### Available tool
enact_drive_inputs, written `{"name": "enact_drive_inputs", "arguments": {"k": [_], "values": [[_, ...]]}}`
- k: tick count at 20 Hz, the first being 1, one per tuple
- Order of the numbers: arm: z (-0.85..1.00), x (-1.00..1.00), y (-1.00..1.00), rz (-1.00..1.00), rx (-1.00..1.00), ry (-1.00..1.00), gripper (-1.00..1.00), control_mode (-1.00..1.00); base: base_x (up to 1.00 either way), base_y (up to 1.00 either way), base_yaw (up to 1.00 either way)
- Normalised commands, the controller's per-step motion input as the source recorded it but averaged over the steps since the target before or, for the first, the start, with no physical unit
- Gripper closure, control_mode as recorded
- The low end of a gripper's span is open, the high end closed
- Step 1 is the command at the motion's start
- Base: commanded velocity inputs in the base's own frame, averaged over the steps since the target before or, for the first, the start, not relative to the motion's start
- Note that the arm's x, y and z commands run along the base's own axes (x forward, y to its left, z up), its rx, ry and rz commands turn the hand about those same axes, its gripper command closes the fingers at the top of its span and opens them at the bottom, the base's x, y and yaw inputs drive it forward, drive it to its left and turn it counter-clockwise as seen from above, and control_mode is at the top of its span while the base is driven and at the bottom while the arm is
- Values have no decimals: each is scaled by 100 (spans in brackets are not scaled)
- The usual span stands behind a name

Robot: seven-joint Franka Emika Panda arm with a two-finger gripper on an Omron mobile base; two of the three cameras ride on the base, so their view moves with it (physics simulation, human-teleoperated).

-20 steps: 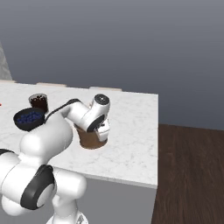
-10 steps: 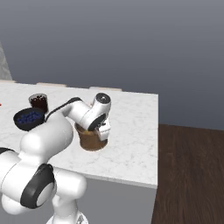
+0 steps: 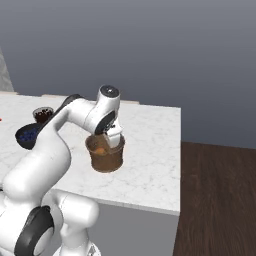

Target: Open the cabinet, pick up the bread from the cabinet and place it in the basket. Then move the basket to the dining counter.

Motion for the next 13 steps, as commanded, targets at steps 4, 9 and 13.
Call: {"name": "enact_drive_inputs", "arguments": {"k": [4, 9, 13], "values": [[100, -51, 98, 39, -45, 3, -100, -100, 0, 0, 0], [87, -63, 100, 36, -56, 6, -100, -100, 0, 0, 0], [14, -67, 100, 25, -41, 3, -100, -100, 0, 0, 0]]}}
